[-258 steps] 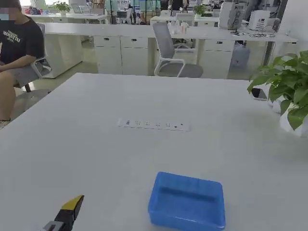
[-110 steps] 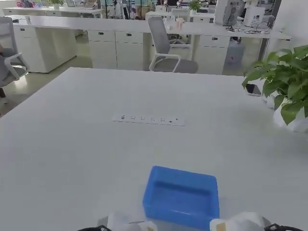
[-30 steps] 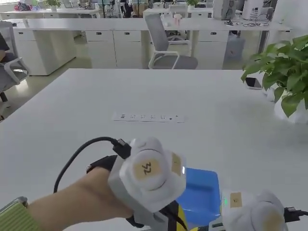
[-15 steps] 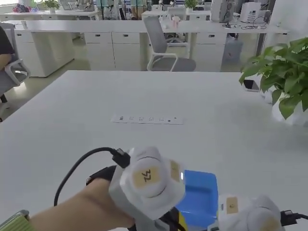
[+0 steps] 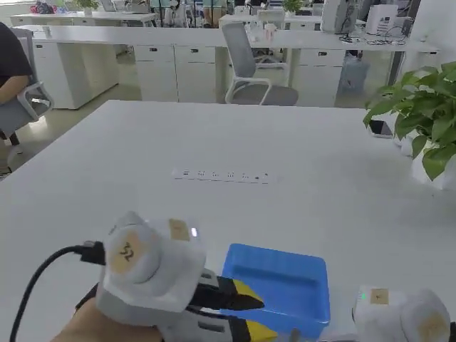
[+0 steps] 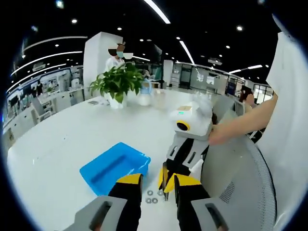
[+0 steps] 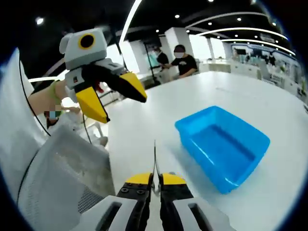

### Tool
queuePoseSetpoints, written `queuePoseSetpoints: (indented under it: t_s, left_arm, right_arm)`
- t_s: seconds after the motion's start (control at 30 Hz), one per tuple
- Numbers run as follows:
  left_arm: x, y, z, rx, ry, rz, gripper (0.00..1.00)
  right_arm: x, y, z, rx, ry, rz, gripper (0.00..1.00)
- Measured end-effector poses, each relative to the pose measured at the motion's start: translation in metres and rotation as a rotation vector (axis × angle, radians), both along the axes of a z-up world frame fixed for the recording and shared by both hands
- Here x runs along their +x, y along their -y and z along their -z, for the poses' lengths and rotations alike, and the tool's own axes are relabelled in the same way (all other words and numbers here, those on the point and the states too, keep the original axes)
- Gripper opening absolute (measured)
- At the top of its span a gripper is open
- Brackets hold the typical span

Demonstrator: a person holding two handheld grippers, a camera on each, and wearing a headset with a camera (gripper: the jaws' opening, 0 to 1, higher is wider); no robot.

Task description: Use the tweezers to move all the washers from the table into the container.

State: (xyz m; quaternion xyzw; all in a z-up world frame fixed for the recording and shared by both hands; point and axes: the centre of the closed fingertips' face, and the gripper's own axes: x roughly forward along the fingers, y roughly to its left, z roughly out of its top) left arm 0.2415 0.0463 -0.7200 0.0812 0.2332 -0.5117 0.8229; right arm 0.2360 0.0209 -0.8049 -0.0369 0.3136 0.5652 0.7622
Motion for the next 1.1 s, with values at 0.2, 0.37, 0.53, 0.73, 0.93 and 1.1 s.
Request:
queuePoseSetpoints:
  t_s: [0.2, 0.37, 0.53, 0.73, 0.93, 1.1]
  left_arm:
    - [-0.015, -0.017, 0.003, -0.09, -0.005, -0.158, 0.52]
    - [-0.025, -0.023, -0.001, -0.188, -0.024, -0.291, 0.67]
    - [-0.024, -0.03, -0.001, -0.214, 0.038, -0.398, 0.82]
    - [-0.018, -0.035, -0.008, -0.212, 0.144, -0.484, 0.93]
    - [-0.013, -0.044, -0.011, -0.157, 0.268, -0.519, 0.99]
    - [-0.014, -0.044, -0.006, -0.135, 0.261, -0.506, 0.99]
  right_arm:
    - [0.005, 0.0, -0.02, 0.022, 0.014, 0.02, 0.03]
    - [0.013, 0.002, -0.038, 0.027, 0.042, 0.03, 0.03]
    - [0.025, 0.006, -0.057, 0.04, 0.072, 0.049, 0.03]
    - [0.044, 0.013, -0.075, 0.054, 0.102, 0.091, 0.03]
    - [0.062, 0.02, -0.082, 0.062, 0.113, 0.15, 0.03]
    - [0.08, 0.029, -0.079, 0.039, 0.128, 0.201, 0.03]
